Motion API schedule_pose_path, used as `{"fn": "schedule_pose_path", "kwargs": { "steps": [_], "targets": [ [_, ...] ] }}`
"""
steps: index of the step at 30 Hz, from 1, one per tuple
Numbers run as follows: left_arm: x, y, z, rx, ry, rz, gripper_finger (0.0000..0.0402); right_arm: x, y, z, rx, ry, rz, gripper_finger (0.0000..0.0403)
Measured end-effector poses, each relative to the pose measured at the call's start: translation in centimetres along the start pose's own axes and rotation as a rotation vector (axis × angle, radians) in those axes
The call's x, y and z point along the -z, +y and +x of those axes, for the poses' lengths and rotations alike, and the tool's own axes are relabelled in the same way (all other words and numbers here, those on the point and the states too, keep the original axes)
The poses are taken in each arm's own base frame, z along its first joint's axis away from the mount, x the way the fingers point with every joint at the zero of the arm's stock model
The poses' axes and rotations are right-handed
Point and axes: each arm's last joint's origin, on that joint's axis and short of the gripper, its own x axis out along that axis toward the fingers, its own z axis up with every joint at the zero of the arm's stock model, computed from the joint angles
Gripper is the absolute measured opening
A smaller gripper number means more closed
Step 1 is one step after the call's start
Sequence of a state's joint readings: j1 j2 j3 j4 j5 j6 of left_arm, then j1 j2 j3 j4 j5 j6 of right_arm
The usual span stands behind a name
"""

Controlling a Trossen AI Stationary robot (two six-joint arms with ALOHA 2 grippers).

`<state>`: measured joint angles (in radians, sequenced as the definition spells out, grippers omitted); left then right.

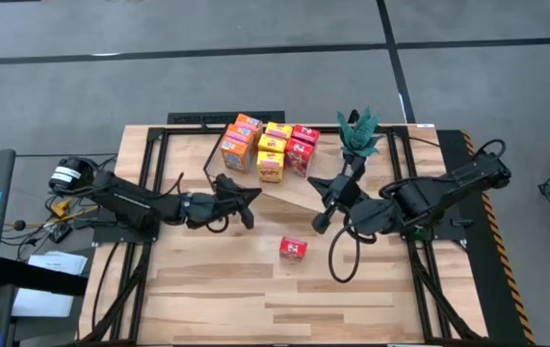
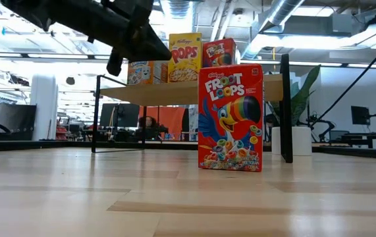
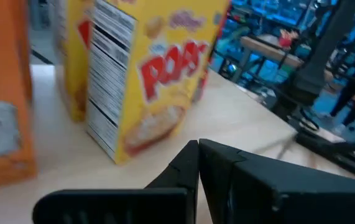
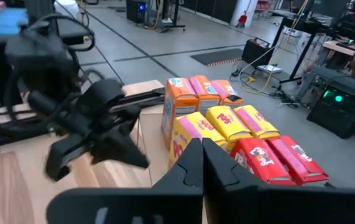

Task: Stack cereal on shelf
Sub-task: Put the yellow cereal box aligned with the other orange cereal box on the shelf

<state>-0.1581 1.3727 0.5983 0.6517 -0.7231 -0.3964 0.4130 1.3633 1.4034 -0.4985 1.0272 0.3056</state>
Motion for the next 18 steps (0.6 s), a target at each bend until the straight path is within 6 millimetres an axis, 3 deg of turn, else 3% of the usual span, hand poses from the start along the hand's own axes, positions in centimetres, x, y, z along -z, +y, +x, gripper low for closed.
{"fn": "schedule_pose_path", "kwargs": {
  "steps": [7, 18],
  "targets": [
    [-0.5, 1.2, 0.9, -0.058, -0.018, 0.01, 0.0, 0.0, -0.1, 0.0, 0.001, -0.001, 0.004, 0.0025],
    [-0.8, 2.3, 1.7, -0.105, -0.026, 0.028, 0.0, 0.6, -0.3, 0.1, 0.016, 0.04, -0.008, 0.0017]
  ]
}}
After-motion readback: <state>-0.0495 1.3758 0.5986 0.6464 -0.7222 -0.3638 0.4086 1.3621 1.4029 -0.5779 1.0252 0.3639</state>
